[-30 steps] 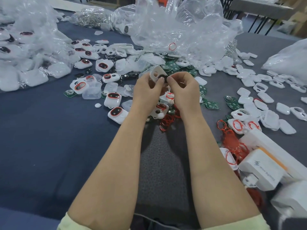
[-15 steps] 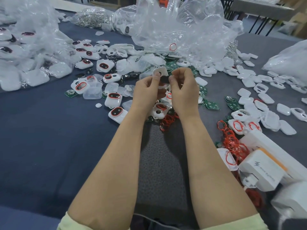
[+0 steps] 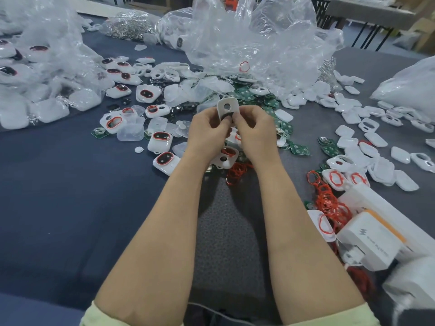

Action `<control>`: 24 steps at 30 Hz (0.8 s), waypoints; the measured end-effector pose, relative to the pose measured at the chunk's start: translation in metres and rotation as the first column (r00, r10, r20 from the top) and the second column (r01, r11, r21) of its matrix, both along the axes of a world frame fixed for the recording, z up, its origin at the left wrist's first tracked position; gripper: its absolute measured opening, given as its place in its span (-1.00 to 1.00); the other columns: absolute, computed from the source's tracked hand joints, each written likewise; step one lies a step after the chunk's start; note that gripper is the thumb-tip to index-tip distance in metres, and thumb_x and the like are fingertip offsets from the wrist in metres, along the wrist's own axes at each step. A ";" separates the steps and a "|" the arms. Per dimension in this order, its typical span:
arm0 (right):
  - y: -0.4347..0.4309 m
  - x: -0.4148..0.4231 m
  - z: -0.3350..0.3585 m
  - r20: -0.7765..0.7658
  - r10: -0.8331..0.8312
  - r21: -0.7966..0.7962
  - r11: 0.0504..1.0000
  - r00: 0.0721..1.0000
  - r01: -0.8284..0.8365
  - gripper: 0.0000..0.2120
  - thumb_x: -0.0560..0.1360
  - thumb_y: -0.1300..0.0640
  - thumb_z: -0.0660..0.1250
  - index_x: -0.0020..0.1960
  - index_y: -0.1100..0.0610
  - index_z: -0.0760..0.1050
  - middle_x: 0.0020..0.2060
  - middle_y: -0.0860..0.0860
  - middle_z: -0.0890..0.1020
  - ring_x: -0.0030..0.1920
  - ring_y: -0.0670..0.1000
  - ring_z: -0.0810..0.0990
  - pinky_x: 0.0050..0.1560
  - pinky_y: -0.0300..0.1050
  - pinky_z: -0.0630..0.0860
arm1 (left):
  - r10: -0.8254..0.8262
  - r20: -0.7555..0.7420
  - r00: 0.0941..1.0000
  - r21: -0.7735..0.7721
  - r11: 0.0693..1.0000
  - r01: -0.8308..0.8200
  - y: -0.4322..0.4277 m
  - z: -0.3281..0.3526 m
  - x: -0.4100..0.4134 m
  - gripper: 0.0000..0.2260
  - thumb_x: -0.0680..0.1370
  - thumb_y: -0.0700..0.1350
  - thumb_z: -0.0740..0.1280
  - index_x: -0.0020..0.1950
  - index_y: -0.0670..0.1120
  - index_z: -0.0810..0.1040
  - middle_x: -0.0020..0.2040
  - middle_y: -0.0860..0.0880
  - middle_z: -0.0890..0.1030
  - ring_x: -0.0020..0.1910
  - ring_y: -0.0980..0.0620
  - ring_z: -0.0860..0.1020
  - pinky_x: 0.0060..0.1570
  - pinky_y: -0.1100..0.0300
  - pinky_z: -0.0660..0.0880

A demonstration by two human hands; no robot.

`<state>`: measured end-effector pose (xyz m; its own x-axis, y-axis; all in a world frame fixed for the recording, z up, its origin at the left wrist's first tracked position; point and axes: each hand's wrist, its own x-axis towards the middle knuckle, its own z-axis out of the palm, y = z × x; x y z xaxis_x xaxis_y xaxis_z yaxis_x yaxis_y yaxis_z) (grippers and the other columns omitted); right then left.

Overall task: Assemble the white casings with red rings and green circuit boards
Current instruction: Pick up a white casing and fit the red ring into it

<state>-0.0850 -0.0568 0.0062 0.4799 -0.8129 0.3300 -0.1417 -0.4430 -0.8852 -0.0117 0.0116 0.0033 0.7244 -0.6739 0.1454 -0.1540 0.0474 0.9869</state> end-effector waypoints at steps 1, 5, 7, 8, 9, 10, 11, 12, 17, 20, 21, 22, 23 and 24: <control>0.000 0.000 0.000 -0.009 0.008 0.007 1.000 1.000 -0.008 -0.91 0.55 0.20 0.30 0.02 0.18 0.53 -0.08 0.06 0.64 -0.01 0.05 0.61 0.10 0.02 0.53 | 0.003 0.005 1.000 0.005 1.000 -0.003 0.000 -0.001 0.000 -0.87 0.57 -0.28 0.29 -0.09 -0.09 0.57 -0.16 -0.14 0.63 -0.17 -0.04 0.58 0.07 -0.09 0.57; -0.001 0.000 -0.001 -0.016 -0.024 0.002 1.000 1.000 0.024 -0.97 0.55 0.21 0.28 -0.04 0.15 0.50 -0.13 0.03 0.62 -0.04 0.06 0.60 0.08 0.02 0.53 | 0.013 0.021 1.000 0.015 1.000 -0.013 -0.002 -0.003 -0.001 -0.89 0.55 -0.28 0.30 -0.07 -0.11 0.59 -0.14 -0.19 0.66 -0.18 -0.06 0.61 0.05 -0.13 0.57; -0.002 0.001 -0.002 -0.005 -0.054 0.009 0.999 0.999 0.054 -0.98 0.55 0.22 0.29 -0.06 0.15 0.49 -0.18 -0.02 0.59 -0.08 0.02 0.59 0.05 -0.05 0.53 | 0.012 0.017 1.000 0.019 1.000 -0.012 -0.003 -0.002 -0.002 -0.88 0.56 -0.27 0.30 -0.04 -0.10 0.59 -0.14 -0.17 0.67 -0.14 -0.10 0.65 0.06 -0.12 0.57; -0.002 0.002 -0.003 0.000 -0.066 0.014 0.998 0.998 0.066 -0.98 0.55 0.22 0.29 -0.07 0.15 0.48 -0.20 -0.04 0.58 -0.11 0.00 0.57 0.02 -0.10 0.52 | 0.016 0.028 0.999 0.032 0.999 -0.017 -0.004 -0.002 -0.002 -0.88 0.56 -0.27 0.29 -0.01 -0.12 0.59 -0.13 -0.17 0.68 -0.11 -0.12 0.66 0.07 -0.11 0.57; -0.001 0.003 -0.004 0.004 -0.075 0.017 0.997 0.997 0.075 -0.97 0.54 0.23 0.29 -0.08 0.15 0.48 -0.22 -0.05 0.57 -0.13 -0.02 0.56 -0.01 -0.15 0.51 | 0.030 0.056 0.998 0.050 0.998 -0.033 -0.005 -0.002 -0.002 -0.87 0.55 -0.27 0.28 0.03 -0.14 0.59 -0.12 -0.17 0.68 -0.09 -0.12 0.66 0.07 -0.10 0.57; 0.000 0.004 -0.004 0.009 -0.081 0.018 0.997 0.997 0.080 -0.97 0.54 0.23 0.30 -0.08 0.15 0.48 -0.23 -0.07 0.56 -0.14 -0.04 0.54 -0.05 -0.23 0.48 | 0.054 0.094 0.994 0.069 0.996 -0.061 -0.005 -0.003 -0.002 -0.86 0.55 -0.27 0.27 0.05 -0.16 0.60 -0.11 -0.16 0.68 -0.08 -0.11 0.66 0.07 -0.05 0.57; 0.002 0.005 -0.005 0.012 -0.088 0.011 0.996 0.996 0.088 -0.99 0.54 0.23 0.31 -0.07 0.16 0.48 -0.23 -0.08 0.55 -0.15 -0.06 0.53 -0.09 -0.29 0.45 | 0.088 0.137 0.987 0.086 0.991 -0.100 -0.006 -0.003 -0.002 -0.85 0.55 -0.26 0.28 0.06 -0.17 0.60 -0.11 -0.14 0.69 -0.08 -0.08 0.66 0.07 0.02 0.56; 0.004 0.006 -0.005 0.015 -0.104 -0.006 0.995 0.995 0.104 -0.97 0.53 0.23 0.32 -0.04 0.18 0.48 -0.20 -0.07 0.56 -0.15 -0.06 0.53 -0.10 -0.32 0.43 | 0.131 0.183 0.974 0.101 0.983 -0.151 -0.006 -0.003 -0.002 -0.86 0.55 -0.24 0.28 0.05 -0.16 0.61 -0.10 -0.11 0.69 -0.08 -0.05 0.66 0.03 0.10 0.55; 0.018 0.010 -0.003 0.045 -0.092 -0.172 0.980 0.995 0.098 -0.84 0.52 0.27 0.29 0.07 0.24 0.57 0.00 0.11 0.60 -0.09 -0.09 0.52 0.01 -0.31 0.44 | 0.377 0.307 0.874 0.105 0.899 -0.425 -0.002 -0.003 0.002 -0.86 0.56 -0.18 0.26 0.00 -0.17 0.61 -0.06 -0.10 0.68 -0.05 -0.06 0.61 -0.15 0.26 0.35; 0.018 0.012 -0.004 0.020 -0.021 -0.169 0.985 1.000 0.024 -0.80 0.57 0.24 0.25 0.09 0.27 0.60 0.01 0.11 0.64 0.00 -0.07 0.53 0.09 -0.27 0.42 | 0.282 0.316 0.906 0.056 0.948 -0.315 -0.003 -0.001 -0.002 -0.83 0.56 -0.17 0.29 0.10 -0.16 0.62 0.00 -0.07 0.68 -0.02 0.01 0.61 -0.08 0.35 0.38; 0.015 0.011 -0.005 0.028 -0.023 -0.118 0.993 0.999 0.026 -0.79 0.58 0.21 0.24 0.07 0.27 0.61 -0.04 0.11 0.65 -0.03 -0.04 0.55 0.06 -0.18 0.44 | 0.204 0.328 0.922 0.059 0.970 -0.235 -0.004 0.000 -0.004 -0.79 0.57 -0.18 0.29 0.17 -0.15 0.60 0.06 -0.06 0.67 0.01 0.06 0.61 -0.03 0.39 0.40; 0.010 0.010 -0.006 0.052 -0.028 -0.051 0.998 0.998 0.031 -0.79 0.59 0.20 0.24 0.02 0.29 0.61 -0.13 0.10 0.65 -0.10 -0.01 0.55 -0.01 -0.11 0.45 | 0.126 0.341 0.931 0.073 0.984 -0.160 -0.006 0.000 -0.005 -0.74 0.57 -0.21 0.28 0.24 -0.13 0.58 0.14 -0.05 0.64 0.04 0.09 0.59 0.02 0.41 0.41; 0.005 0.008 -0.007 0.097 -0.032 0.034 0.999 0.995 0.029 -0.79 0.59 0.20 0.24 -0.05 0.29 0.60 -0.22 0.09 0.61 -0.17 0.01 0.52 -0.09 -0.06 0.45 | 0.067 0.349 0.935 0.089 0.991 -0.105 -0.007 0.000 -0.006 -0.70 0.56 -0.25 0.25 0.29 -0.12 0.55 0.20 -0.06 0.61 0.07 0.09 0.58 0.07 0.40 0.41; 0.002 0.006 -0.006 0.161 -0.032 0.137 0.991 0.986 0.010 -0.81 0.59 0.21 0.24 -0.10 0.27 0.59 -0.28 0.08 0.59 -0.21 0.01 0.50 -0.14 -0.06 0.44 | 0.038 0.345 0.938 0.089 0.993 -0.073 -0.008 0.000 -0.007 -0.68 0.56 -0.28 0.23 0.29 -0.12 0.55 0.22 -0.06 0.59 0.11 0.07 0.57 0.12 0.37 0.42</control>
